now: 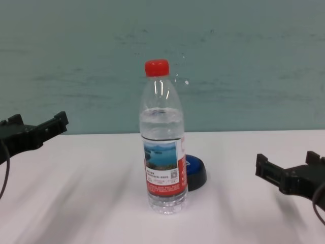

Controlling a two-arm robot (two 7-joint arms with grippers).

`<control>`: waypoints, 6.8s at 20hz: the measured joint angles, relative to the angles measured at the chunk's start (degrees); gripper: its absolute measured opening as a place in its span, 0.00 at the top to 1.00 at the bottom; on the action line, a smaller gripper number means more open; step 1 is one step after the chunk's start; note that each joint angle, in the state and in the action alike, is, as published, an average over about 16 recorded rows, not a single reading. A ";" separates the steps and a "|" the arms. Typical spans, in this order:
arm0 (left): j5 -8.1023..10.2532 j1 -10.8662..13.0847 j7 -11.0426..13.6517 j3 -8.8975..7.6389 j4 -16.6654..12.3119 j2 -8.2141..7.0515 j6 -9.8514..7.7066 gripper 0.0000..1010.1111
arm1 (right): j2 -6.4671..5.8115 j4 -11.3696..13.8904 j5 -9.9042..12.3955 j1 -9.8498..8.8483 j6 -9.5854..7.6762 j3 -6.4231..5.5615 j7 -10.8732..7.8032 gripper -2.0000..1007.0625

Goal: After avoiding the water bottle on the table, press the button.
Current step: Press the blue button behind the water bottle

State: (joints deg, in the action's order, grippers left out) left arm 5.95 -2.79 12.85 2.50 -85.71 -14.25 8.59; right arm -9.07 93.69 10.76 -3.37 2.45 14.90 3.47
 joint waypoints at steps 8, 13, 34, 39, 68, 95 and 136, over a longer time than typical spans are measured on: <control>0.63 2.25 0.35 0.04 -2.43 -0.48 -0.01 0.00 | 0.00 0.00 0.00 0.00 0.00 0.00 0.00 0.00; 0.90 3.59 0.50 0.15 -3.85 -0.71 0.12 0.00 | 0.00 0.00 0.00 0.00 0.00 0.00 0.00 0.00; 2.19 8.45 1.57 1.51 -8.62 -1.50 0.40 0.00 | 0.00 0.00 0.00 0.00 0.00 0.00 0.00 0.00; 2.33 9.54 1.72 2.06 -9.72 -1.69 0.57 0.00 | 0.00 0.00 0.00 0.00 0.00 0.00 0.00 0.00; 0.82 12.21 1.96 4.83 -12.23 -2.12 1.97 0.00 | 0.00 0.00 0.00 0.00 0.00 0.00 0.00 0.00; 0.84 12.21 1.93 4.79 -12.19 -2.11 1.87 0.00 | 0.15 0.85 -0.11 1.20 -3.43 -1.16 -2.38 0.00; 0.84 12.21 1.93 4.79 -12.19 -2.11 1.87 0.00 | -0.15 -6.09 -0.65 13.34 -11.60 -4.73 -13.76 0.00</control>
State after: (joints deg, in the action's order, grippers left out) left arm 6.79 9.41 14.78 7.29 -97.90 -16.36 10.46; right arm -9.21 87.60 10.11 9.97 -9.15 10.16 -10.29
